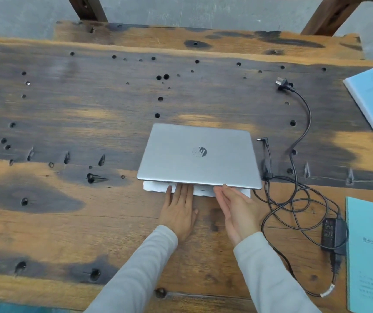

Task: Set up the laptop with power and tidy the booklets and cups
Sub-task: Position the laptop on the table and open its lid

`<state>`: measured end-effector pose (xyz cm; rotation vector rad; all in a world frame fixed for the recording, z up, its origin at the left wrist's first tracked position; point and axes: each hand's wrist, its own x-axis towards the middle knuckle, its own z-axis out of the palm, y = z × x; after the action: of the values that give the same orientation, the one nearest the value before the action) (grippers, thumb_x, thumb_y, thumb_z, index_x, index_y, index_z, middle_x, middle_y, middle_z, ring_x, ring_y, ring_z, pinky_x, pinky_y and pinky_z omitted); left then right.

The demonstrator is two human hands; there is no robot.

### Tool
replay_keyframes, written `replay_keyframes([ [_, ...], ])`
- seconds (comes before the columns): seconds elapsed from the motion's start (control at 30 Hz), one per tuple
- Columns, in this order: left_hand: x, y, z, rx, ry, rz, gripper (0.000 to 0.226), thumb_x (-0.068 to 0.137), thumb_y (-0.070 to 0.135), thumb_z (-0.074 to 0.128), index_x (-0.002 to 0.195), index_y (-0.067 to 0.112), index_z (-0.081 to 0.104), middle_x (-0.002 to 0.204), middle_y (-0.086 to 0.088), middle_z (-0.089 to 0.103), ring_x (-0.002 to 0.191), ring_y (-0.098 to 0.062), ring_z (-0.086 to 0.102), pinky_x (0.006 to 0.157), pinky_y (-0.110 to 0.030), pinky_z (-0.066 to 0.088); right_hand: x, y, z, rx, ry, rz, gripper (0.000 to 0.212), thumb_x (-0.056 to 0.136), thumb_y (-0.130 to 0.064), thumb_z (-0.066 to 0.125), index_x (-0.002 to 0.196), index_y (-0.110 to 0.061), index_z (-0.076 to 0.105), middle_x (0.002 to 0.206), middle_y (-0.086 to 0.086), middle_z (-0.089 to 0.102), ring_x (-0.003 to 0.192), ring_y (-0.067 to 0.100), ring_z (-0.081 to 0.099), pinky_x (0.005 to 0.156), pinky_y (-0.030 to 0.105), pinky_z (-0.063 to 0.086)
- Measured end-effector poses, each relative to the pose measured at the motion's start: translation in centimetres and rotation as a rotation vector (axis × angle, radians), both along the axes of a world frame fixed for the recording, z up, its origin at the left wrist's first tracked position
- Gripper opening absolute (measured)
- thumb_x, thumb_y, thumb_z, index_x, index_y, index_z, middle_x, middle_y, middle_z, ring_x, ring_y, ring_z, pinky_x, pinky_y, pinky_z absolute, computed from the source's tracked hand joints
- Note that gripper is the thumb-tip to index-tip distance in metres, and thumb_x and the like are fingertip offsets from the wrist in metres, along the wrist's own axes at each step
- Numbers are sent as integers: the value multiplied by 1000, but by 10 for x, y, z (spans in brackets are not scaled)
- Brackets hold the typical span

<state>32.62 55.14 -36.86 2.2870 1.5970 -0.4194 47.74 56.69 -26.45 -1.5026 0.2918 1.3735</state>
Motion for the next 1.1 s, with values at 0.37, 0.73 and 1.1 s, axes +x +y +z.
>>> replay_keyframes([
  [0.37, 0, -2, -9, -35, 19, -4, 76, 104, 48, 16, 155, 2, -17, 162, -16, -26, 151, -31, -22, 121, -54, -3, 15, 51, 47, 152, -47, 95, 10, 90, 7, 69, 98, 10, 67, 83, 14, 78, 86, 22, 78, 75, 21, 60],
  [0.73, 0, -1, -12, -42, 17, -1, 78, 104, 48, 18, 152, 3, -23, 160, -15, -31, 149, -32, -25, 120, -55, -2, 41, 128, 65, 258, -324, 377, 16, 87, -7, 78, 89, 8, 71, 76, 14, 78, 75, 23, 78, 68, 21, 59],
  [1.1, -2, -4, -14, -32, 7, 1, 77, 104, 48, 17, 153, 3, -22, 161, -15, -29, 150, -32, -24, 121, -55, -3, 57, 213, 77, 222, -510, 528, 25, 85, -19, 82, 93, 3, 75, 81, 11, 79, 71, 18, 78, 62, 18, 58],
])
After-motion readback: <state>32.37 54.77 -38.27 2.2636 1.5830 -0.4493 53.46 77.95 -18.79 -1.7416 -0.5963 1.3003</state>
